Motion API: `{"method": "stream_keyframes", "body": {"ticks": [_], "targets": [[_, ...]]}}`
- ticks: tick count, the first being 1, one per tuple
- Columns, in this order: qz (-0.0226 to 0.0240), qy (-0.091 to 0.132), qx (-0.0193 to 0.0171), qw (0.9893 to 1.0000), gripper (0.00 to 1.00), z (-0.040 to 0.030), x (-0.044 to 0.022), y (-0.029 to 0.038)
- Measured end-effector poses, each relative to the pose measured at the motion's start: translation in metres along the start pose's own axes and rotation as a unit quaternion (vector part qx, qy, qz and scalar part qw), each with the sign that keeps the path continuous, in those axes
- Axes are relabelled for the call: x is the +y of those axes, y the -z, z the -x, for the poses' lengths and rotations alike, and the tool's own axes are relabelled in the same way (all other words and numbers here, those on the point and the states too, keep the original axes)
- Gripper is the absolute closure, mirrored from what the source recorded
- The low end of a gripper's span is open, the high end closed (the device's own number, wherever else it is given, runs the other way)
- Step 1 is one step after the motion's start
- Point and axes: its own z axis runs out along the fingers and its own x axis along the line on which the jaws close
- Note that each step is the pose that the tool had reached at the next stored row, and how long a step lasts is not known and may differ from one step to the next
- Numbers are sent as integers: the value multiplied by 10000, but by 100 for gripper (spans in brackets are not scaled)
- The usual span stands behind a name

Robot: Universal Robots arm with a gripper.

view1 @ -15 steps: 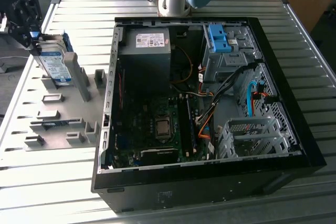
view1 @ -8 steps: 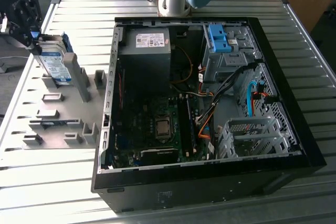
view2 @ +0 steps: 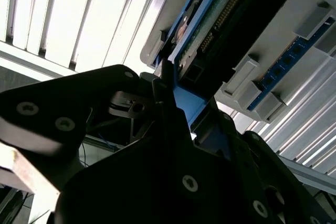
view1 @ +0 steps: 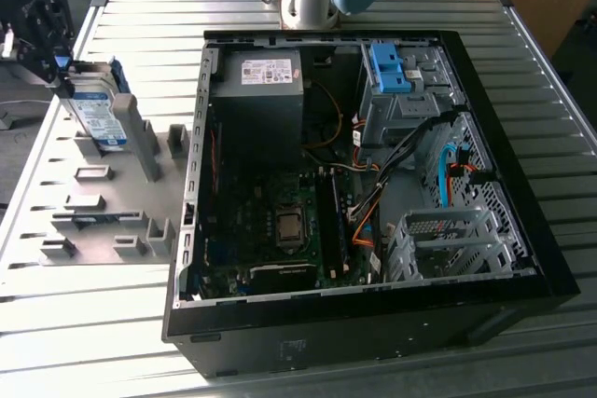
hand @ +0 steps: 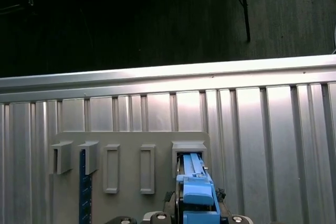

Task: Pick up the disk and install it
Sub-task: 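Pick up the disk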

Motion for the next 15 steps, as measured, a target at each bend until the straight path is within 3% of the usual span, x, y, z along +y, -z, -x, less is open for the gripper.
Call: {"method": "stream_keyframes", "body": {"ticks": [8,15], "targets": [[0,197,0,9998,63,-1,0,0],[0,198,1,9998,63,-1,0,0]]}}
